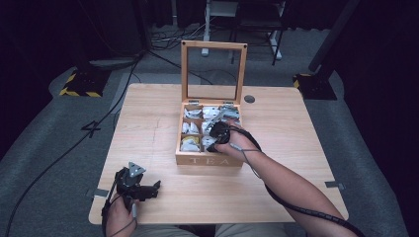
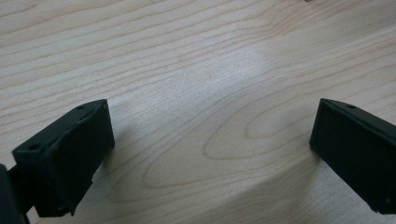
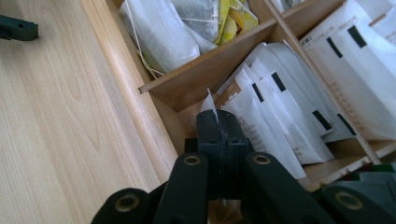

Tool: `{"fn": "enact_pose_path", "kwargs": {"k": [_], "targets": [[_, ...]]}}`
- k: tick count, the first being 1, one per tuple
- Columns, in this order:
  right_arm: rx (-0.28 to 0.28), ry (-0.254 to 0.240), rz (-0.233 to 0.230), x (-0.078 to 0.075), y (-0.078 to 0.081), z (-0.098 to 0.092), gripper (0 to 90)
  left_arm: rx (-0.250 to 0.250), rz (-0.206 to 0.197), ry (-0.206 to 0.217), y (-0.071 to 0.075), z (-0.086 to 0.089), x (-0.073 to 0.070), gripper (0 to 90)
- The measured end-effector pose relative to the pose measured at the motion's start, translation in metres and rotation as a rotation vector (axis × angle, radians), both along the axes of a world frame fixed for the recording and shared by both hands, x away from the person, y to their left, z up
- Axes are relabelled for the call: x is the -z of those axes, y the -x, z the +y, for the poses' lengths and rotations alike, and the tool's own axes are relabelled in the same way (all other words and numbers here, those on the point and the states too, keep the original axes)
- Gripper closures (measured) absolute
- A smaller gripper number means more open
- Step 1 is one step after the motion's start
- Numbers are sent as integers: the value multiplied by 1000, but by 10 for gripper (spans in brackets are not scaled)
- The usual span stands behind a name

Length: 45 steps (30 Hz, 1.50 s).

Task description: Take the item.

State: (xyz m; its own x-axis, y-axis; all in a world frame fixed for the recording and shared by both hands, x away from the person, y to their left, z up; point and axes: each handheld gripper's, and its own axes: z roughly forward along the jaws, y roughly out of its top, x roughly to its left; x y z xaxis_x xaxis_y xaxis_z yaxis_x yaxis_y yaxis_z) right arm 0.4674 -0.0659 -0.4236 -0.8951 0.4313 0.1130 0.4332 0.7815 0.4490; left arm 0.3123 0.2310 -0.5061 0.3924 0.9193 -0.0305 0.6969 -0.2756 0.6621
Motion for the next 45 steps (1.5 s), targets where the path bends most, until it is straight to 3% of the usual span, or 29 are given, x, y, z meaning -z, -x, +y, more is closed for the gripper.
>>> {"fn": "enact_pose_path", "kwargs": {"k": [8, 15, 21, 28, 37, 45], "targets": [[-18, -23, -43, -12, 1, -3, 900, 0, 0, 0, 0, 0, 0, 3], [-28, -82, -120, -32, 7, -8, 900, 4, -3, -4, -1, 0, 0, 0], [-14, -131, -143, -41, 9, -14, 900, 6, -4, -1, -1, 0, 0, 0], [6, -207, -187, -54, 13, -29, 900, 6, -3, -1, -1, 0, 0, 0], [25, -268, -220, -66, 20, -46, 900, 5, -4, -1, -1, 0, 0, 0], [62, -318, -250, -79, 30, -75, 900, 6, -4, -1, -1, 0, 0, 0]]}}
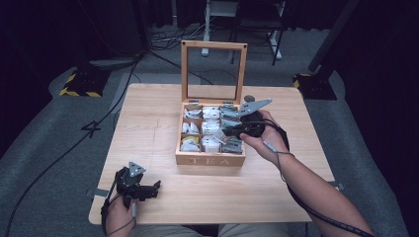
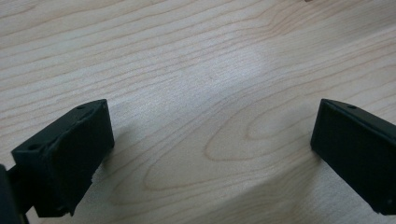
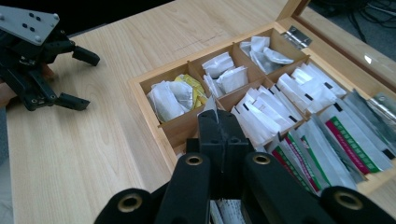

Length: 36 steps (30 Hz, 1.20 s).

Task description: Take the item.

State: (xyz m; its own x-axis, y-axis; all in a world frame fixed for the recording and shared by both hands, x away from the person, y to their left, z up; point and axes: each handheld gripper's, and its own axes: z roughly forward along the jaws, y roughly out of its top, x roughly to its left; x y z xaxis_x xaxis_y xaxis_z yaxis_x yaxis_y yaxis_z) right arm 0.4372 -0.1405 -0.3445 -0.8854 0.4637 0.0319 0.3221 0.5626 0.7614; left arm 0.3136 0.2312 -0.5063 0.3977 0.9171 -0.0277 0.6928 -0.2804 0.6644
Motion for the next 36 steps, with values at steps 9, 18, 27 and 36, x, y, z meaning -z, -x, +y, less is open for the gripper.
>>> {"fn": "enact_pose_path", "kwargs": {"k": [9, 18, 27, 36], "targets": [[40, -34, -15, -11, 4, -30, 900, 0, 1, 1, 0, 0, 0, 0], [126, -64, -17, -15, 3, -78, 900, 1, 1, 1, 0, 0, 0, 0], [212, -78, -20, -12, 4, -122, 900, 1, 1, 1, 0, 0, 0, 0], [297, -55, -30, -5, 5, -156, 900, 2, 1, 1, 0, 0, 0, 0]]}}
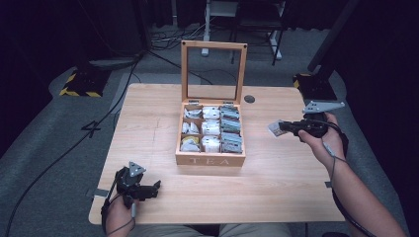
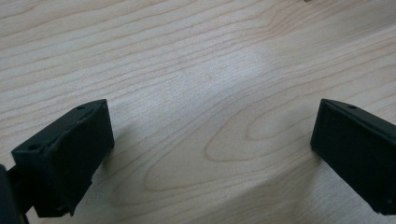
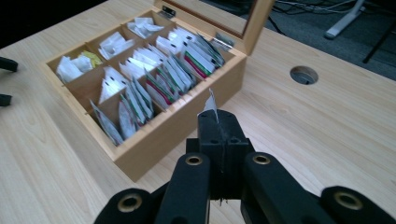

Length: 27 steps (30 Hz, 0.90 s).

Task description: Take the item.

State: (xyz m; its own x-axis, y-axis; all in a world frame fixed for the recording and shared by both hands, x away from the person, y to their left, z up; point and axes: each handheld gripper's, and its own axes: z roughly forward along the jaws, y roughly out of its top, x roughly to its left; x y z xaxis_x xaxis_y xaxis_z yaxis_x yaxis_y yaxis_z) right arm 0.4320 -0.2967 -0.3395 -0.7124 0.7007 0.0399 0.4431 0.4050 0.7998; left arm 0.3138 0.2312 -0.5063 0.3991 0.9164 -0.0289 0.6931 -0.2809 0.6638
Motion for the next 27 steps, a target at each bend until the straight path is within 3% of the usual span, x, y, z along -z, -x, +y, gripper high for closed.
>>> {"fn": "enact_pose_path", "kwargs": {"k": [4, 12, 21, 27], "targets": [[28, 30, -2, 6, -1, -8, 900, -1, -1, 0, 0, 0, 0, 0], [62, 11, 35, 21, -7, -18, 900, 0, 0, 0, 0, 0, 0, 0], [129, 18, 88, 57, -20, -31, 900, 0, 0, 0, 0, 0, 0, 0], [145, 25, 111, 72, -23, -33, 900, 0, 0, 0, 0, 0, 0, 0]]}}
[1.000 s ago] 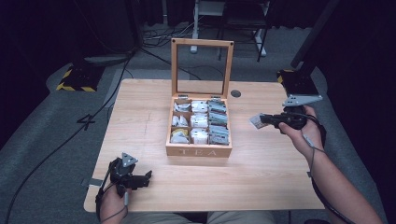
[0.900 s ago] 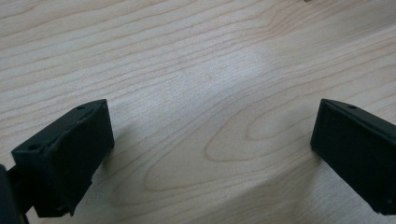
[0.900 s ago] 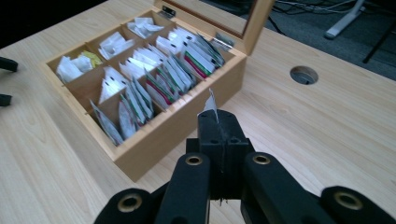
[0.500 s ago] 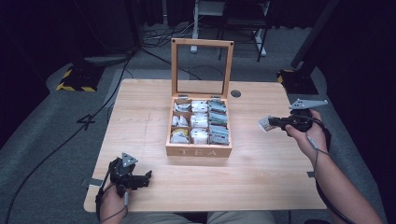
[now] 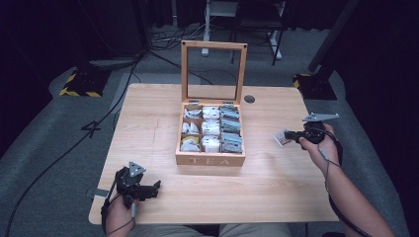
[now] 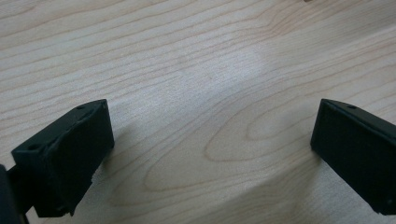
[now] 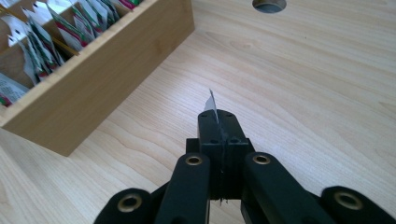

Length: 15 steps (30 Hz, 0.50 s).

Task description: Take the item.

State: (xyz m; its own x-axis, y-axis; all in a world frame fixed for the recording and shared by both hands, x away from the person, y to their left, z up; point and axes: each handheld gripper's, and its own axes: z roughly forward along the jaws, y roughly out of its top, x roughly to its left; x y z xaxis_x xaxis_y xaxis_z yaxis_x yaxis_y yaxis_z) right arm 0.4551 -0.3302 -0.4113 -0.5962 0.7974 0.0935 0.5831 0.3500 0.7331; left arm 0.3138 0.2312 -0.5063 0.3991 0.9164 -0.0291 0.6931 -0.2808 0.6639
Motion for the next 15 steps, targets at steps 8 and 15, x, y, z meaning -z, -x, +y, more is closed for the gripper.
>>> {"fn": "enact_pose_path", "kwargs": {"k": [8, 15], "targets": [[21, 4, 39, 18, -1, -3, 900, 0, 0, 0, 0, 0, 0, 0], [16, 16, 82, 29, -1, 0, 900, 0, 0, 0, 0, 0, 0, 0]]}}
